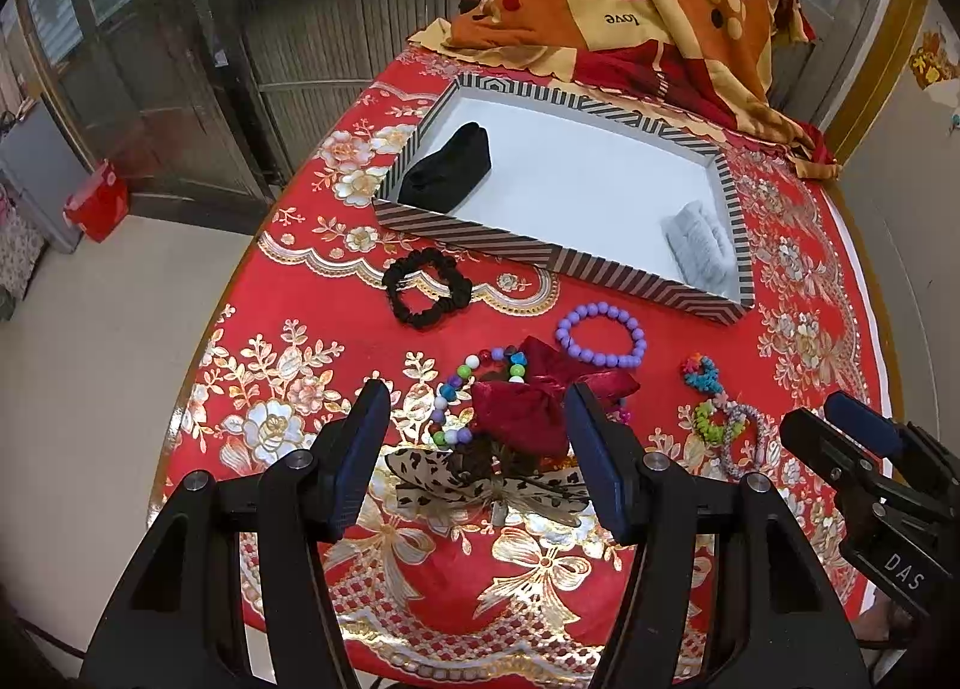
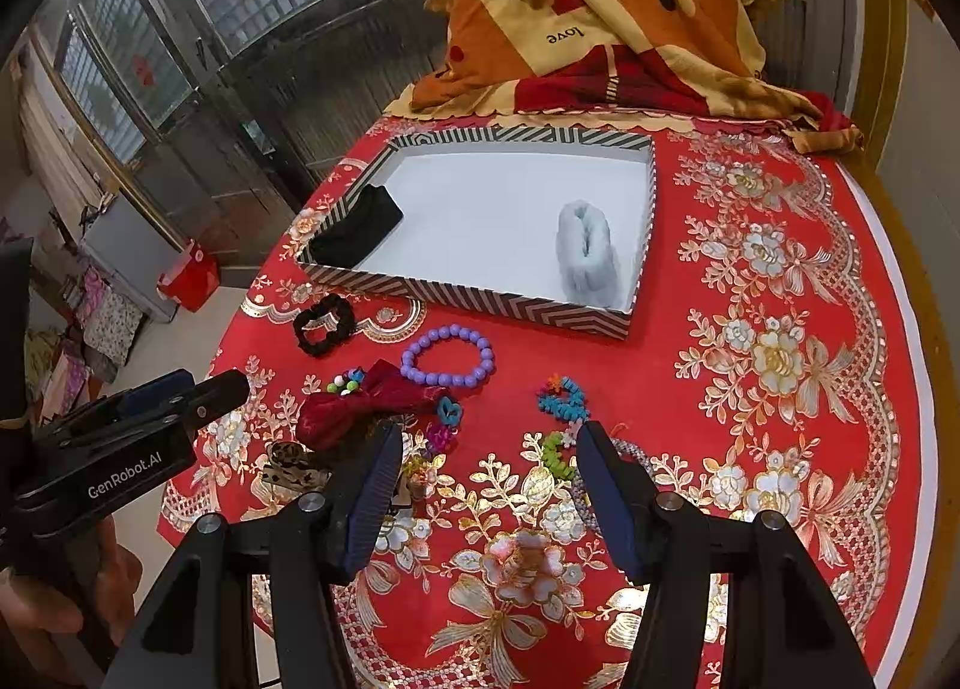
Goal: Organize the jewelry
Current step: 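Grasp the red satin bow with the left tool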
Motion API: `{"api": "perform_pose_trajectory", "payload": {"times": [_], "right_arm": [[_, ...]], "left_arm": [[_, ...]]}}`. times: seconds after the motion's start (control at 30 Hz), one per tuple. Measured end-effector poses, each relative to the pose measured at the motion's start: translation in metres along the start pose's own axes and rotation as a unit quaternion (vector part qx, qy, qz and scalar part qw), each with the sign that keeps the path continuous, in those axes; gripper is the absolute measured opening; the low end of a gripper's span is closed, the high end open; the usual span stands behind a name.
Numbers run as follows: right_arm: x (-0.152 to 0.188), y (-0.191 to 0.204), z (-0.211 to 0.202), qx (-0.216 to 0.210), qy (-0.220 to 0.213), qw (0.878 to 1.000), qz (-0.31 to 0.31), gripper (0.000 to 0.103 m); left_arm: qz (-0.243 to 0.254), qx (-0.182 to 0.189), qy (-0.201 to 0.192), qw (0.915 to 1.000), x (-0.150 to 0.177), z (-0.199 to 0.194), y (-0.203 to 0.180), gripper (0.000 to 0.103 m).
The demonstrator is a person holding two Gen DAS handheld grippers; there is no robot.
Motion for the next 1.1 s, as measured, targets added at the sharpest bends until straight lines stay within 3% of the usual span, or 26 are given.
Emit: {"api": "perform_pose_trajectory", "payload": {"times": [0.3,0.47,0.7,0.93,1.1], "right_arm": [[0.000,-0.002,0.003,0.001,0.003,1.000,0.003,0.058],[0.004,-0.006,0.008,0.000,0.010,1.000,0.011,0.058],[0.008,-0.009,0.019,-0.003,0.023,1.000,0.019,0.058],[0.005,-0.007,0.029,-0.007,0.033,0.999,0.021,0.058],[0.002,-0.011,0.031,-0.003,0.034,0.999,0.025,0.058]], "left_arm": [[-0.012,0.010,0.013,0.9998,-0.006,0.006,0.009,0.060],[-0.053,0.038,0.053,0.9965,-0.015,0.015,0.034,0.060],[-0.077,0.050,0.073,0.9931,-0.021,0.020,0.055,0.060],[-0.004,0.090,0.105,0.9904,-0.009,0.022,0.036,0.068],[0.065,0.089,0.117,0.9869,0.005,0.028,0.014,0.071]]}}
Point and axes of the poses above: each gripper's, at about its wrist camera, not at the fingertips, and z roughly the way its jaws point, y to its left, x to its underside, the point moved 2 cm from there along z, roughly the way its jaws point, and after that the axes turned 15 degrees about -z, right-handed, at the moved point
